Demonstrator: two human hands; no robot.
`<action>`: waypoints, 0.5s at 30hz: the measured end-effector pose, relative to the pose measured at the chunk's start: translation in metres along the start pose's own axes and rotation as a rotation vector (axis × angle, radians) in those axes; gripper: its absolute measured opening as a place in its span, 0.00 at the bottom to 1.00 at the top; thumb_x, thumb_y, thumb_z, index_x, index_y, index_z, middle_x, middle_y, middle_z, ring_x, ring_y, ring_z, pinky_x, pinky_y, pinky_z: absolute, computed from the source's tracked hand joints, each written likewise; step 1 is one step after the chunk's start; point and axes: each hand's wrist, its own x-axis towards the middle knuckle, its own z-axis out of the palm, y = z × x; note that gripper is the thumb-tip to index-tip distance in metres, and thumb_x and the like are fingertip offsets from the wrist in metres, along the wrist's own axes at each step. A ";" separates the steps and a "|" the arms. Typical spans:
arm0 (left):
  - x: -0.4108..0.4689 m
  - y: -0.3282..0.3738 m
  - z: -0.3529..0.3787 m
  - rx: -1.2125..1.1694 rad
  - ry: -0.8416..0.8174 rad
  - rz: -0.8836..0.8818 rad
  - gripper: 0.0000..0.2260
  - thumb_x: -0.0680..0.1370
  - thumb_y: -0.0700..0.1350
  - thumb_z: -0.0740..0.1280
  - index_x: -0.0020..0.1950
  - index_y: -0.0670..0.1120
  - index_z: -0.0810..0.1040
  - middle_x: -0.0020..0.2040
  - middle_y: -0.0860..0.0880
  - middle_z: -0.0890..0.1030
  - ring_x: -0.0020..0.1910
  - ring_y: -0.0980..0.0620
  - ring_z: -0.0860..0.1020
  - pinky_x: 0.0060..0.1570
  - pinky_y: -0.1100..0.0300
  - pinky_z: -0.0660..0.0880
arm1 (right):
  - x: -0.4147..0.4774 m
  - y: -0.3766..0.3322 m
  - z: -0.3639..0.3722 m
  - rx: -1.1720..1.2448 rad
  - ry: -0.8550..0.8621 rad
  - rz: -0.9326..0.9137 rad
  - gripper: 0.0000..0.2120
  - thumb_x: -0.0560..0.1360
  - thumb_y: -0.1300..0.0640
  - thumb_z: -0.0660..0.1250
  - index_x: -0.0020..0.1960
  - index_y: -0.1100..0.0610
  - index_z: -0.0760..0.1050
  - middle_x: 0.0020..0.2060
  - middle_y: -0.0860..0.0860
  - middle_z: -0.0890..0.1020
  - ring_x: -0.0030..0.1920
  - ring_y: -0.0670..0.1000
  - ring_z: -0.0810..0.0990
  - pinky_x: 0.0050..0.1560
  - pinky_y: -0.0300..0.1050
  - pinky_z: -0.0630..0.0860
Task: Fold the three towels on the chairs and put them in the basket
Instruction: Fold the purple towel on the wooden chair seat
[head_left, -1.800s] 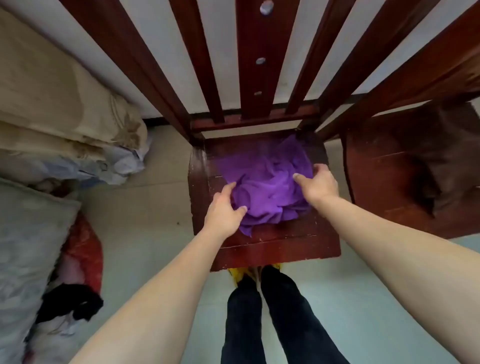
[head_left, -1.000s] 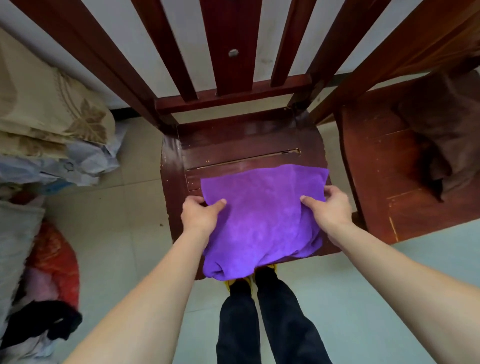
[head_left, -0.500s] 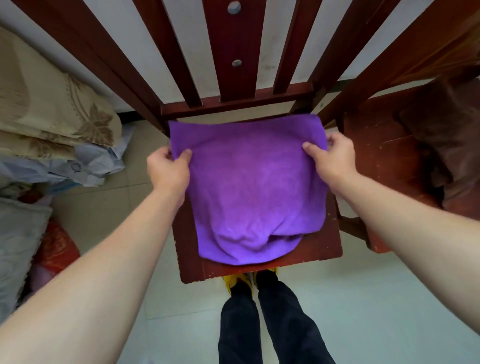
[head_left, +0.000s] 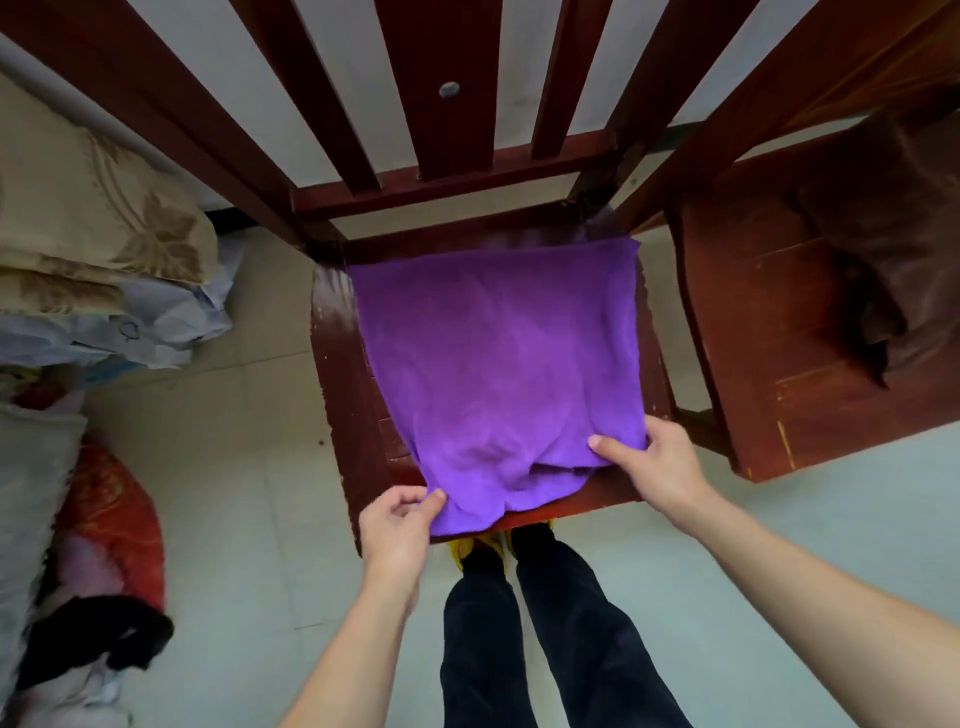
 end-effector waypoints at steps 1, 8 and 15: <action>-0.001 0.002 0.000 -0.011 -0.009 0.001 0.03 0.72 0.35 0.72 0.41 0.38 0.79 0.36 0.42 0.79 0.37 0.49 0.73 0.38 0.59 0.69 | -0.004 -0.002 0.000 0.028 0.044 -0.010 0.05 0.70 0.58 0.76 0.40 0.53 0.80 0.35 0.43 0.83 0.37 0.46 0.80 0.40 0.39 0.74; 0.003 0.089 -0.025 -0.221 -0.033 0.010 0.10 0.75 0.33 0.65 0.36 0.45 0.74 0.29 0.50 0.77 0.29 0.53 0.74 0.34 0.58 0.73 | 0.011 -0.081 -0.024 0.288 0.195 0.153 0.09 0.71 0.54 0.73 0.36 0.57 0.78 0.28 0.49 0.76 0.27 0.47 0.72 0.27 0.38 0.68; 0.055 0.161 -0.008 -0.436 -0.130 -0.016 0.05 0.81 0.45 0.58 0.48 0.50 0.73 0.40 0.53 0.81 0.39 0.55 0.78 0.36 0.63 0.71 | 0.073 -0.122 -0.014 0.538 -0.011 0.311 0.15 0.78 0.41 0.62 0.56 0.52 0.73 0.41 0.53 0.83 0.32 0.52 0.82 0.25 0.36 0.73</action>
